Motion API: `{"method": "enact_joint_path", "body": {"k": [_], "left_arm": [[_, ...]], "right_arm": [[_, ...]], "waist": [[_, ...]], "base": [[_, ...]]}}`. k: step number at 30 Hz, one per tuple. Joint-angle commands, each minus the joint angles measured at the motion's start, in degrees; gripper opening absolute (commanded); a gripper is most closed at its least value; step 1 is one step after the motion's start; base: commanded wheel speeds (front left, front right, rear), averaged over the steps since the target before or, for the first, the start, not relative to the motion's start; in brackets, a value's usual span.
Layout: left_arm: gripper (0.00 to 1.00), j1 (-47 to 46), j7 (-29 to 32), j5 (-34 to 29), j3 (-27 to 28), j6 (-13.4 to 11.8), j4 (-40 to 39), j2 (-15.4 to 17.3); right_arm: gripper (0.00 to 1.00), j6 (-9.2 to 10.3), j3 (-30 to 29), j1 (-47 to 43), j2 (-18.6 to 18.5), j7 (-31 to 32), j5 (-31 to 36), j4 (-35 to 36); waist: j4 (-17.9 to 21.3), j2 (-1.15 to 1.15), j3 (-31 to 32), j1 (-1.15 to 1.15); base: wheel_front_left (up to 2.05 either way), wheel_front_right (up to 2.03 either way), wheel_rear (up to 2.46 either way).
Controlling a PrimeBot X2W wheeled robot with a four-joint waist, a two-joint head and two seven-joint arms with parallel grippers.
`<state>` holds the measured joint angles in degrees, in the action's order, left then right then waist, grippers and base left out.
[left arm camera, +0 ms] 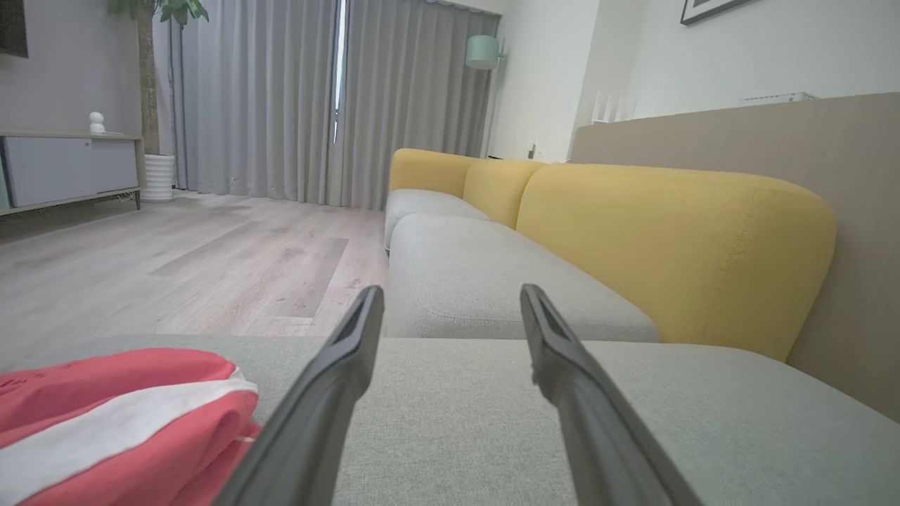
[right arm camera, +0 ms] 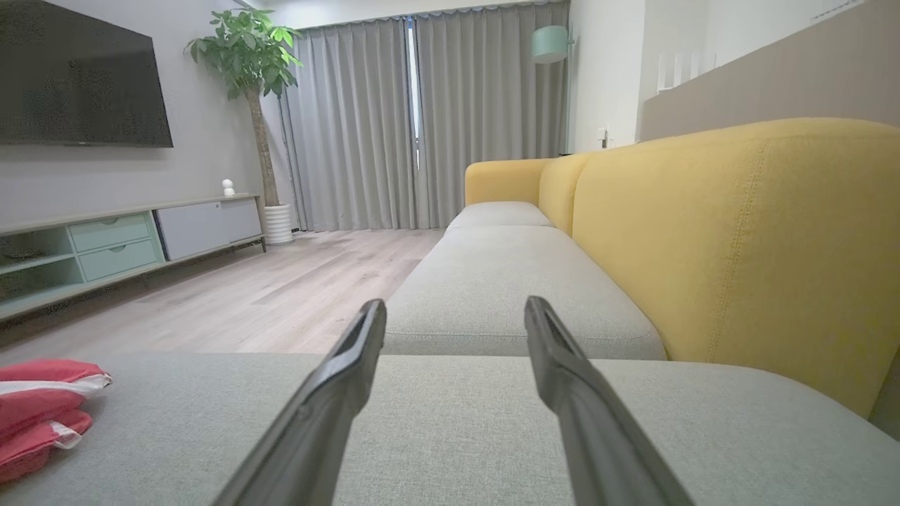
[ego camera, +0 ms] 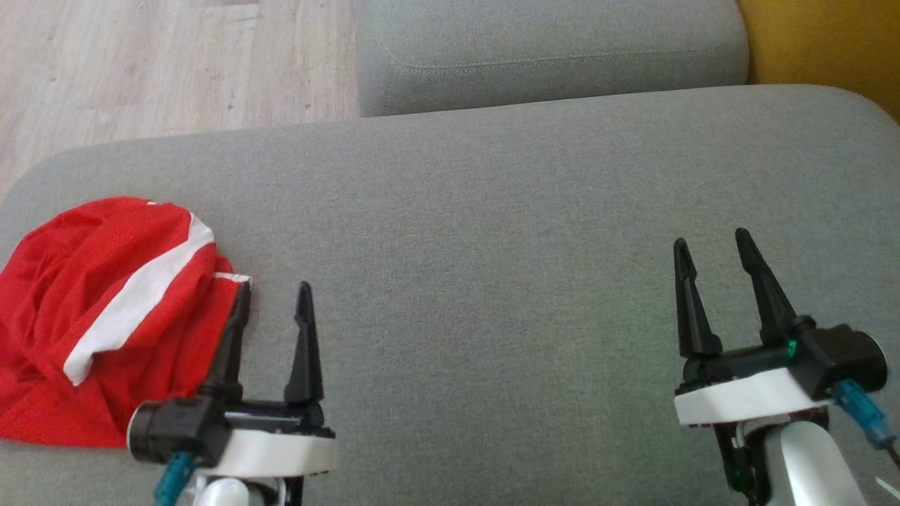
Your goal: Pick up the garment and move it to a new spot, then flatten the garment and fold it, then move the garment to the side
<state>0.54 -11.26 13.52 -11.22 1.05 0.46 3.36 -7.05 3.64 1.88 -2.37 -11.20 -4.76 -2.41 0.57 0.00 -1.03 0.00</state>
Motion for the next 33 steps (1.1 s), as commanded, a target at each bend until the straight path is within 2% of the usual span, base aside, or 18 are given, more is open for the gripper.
{"method": "enact_joint_path", "body": {"k": [1,8,14,18,22,23,28,33], "left_arm": [[1.0,-0.9,-0.9,-2.0,0.8,-0.4,-2.0,0.8],[1.0,-0.2,-2.0,-5.7,-1.6,0.3,2.6,1.2],[1.0,-0.5,-3.1,-9.3,-2.4,0.1,5.0,1.1],[1.0,-0.4,-3.7,-9.7,-1.3,-0.3,4.4,0.6],[1.0,0.0,-3.7,-6.1,0.7,0.6,4.4,0.0],[1.0,0.0,-3.7,-6.1,0.7,0.6,4.4,0.0],[1.0,0.8,-3.7,-2.4,3.0,1.8,4.8,-0.4],[1.0,1.4,-3.7,0.5,3.2,2.5,6.9,-0.5]], "right_arm": [[1.0,-0.38,1.6,1.5,-0.5,-0.9,2.0,2.5],[1.0,-0.4,2.0,0.5,-0.5,-2.1,5.6,-1.2],[1.0,-0.43,3.0,0.9,-0.5,-3.1,3.9,-6.5],[1.0,-0.44,3.9,1.2,-0.5,-3.8,0.7,-6.2],[1.0,-0.44,3.8,0.8,-0.5,-3.8,-6.6,-5.9],[1.0,-0.44,3.8,0.8,-0.5,-3.8,-6.6,-5.9],[1.0,-0.44,4.9,-0.1,-0.5,-3.8,-16.7,-8.4],[1.0,-0.44,5.0,0.1,-0.5,-3.8,-19.3,-11.2]], "waist": [[0.0,0.0,0.0,0.0],[0.1,0.0,0.3,0.0],[0.2,0.0,0.6,0.0],[0.2,0.0,0.7,0.0],[0.1,0.0,0.8,0.0],[0.1,0.0,0.8,0.0],[0.1,0.0,1.0,0.0],[0.3,0.0,1.1,0.0]], "base": [[0.0,0.0,0.0],[0.0,0.0,0.0],[0.0,0.0,0.0],[0.0,0.0,0.0],[0.0,0.0,0.0],[0.0,0.0,0.0],[0.0,0.0,0.0],[0.0,0.0,0.0]]}}
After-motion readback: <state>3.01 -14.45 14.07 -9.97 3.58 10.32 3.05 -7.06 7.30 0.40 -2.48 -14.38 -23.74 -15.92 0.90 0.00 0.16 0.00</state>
